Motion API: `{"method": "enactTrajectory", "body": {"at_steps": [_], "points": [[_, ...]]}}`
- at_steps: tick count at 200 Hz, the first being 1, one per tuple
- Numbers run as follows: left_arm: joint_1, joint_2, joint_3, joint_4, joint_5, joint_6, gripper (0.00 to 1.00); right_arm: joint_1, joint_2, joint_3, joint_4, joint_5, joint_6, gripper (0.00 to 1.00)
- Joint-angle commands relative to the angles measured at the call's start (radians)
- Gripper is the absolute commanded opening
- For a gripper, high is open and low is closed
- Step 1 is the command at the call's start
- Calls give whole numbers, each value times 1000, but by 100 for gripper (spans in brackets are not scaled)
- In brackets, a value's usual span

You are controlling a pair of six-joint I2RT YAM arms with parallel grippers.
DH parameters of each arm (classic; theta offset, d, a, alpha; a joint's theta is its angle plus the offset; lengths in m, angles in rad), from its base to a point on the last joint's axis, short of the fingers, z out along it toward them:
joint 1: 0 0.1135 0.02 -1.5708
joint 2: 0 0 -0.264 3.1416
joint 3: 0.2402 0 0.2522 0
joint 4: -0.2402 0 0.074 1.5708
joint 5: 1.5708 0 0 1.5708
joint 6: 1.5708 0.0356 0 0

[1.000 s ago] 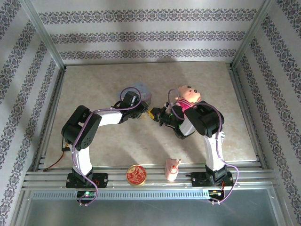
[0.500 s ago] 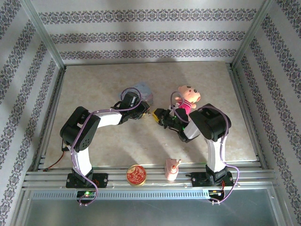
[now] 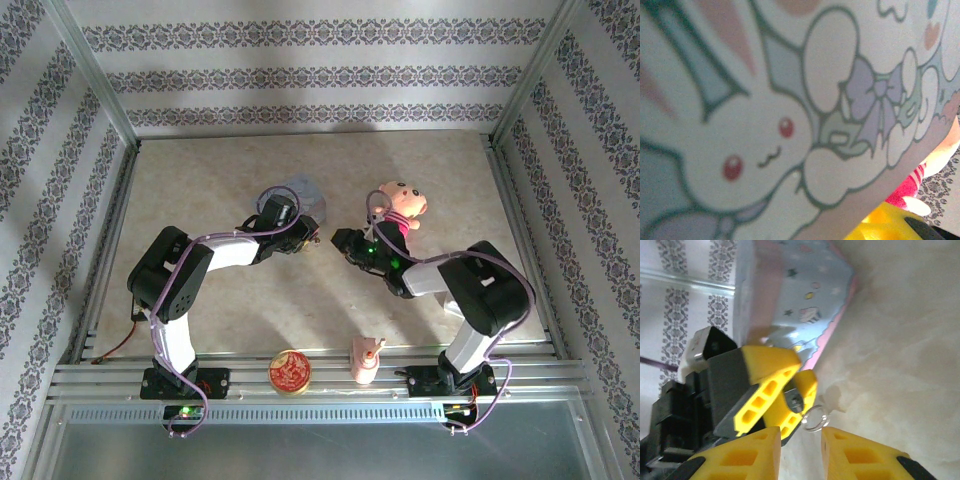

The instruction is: Unlock a padlock with a key

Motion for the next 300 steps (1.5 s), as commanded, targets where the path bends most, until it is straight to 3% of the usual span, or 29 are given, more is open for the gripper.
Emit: {"method": "enactTrajectory", "body": {"at_steps": [1, 47, 94, 161, 300], "points": [[-14, -22, 15, -23, 77, -40, 0, 32, -55, 61, -226, 62, -186, 28], [-14, -25, 18, -22, 86, -37, 0, 126, -96, 230, -592, 210, -440, 27], [-12, -24, 21, -17, 95, -37, 0, 129, -81, 310, -683, 219, -512, 27], [-10, -22, 24, -15, 98, -35, 0, 130, -15, 365, -704, 209, -562, 27], [-9, -18, 22, 16, 111, -33, 0, 80, 92, 367, -544, 115, -456, 24]]}}
